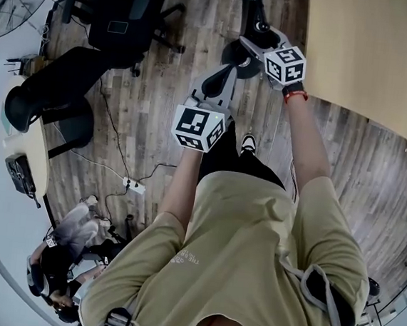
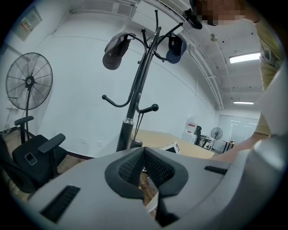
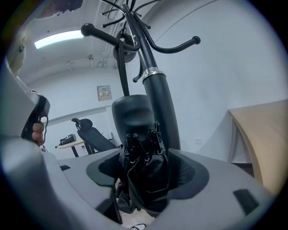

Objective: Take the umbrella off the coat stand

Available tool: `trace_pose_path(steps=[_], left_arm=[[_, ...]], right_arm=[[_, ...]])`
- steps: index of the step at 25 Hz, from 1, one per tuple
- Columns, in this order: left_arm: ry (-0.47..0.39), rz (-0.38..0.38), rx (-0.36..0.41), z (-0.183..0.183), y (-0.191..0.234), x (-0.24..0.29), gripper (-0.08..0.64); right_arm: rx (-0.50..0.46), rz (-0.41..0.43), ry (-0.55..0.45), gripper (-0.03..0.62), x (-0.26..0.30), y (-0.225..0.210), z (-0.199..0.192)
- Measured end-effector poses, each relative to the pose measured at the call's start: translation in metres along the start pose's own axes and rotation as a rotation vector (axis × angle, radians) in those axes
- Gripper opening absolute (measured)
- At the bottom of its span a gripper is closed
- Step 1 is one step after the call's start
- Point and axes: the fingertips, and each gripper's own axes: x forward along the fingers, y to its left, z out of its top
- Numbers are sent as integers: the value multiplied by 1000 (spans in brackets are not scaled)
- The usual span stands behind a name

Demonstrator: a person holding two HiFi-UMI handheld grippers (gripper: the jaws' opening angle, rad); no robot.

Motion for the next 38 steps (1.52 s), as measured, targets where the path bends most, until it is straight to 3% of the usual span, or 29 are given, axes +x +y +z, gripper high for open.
trace_pose_path(steps=[12, 34, 38], left_arm=[[13, -32, 6, 3, -3, 9, 23], [12, -57, 28, 9, -17, -5, 23], [6, -60, 30, 10, -19, -8, 23]], right_arm=[[-8, 23, 3, 264, -2, 3, -2], [-27, 41, -11, 253, -33, 15, 8], [-22, 76, -27, 253, -39, 24, 9]])
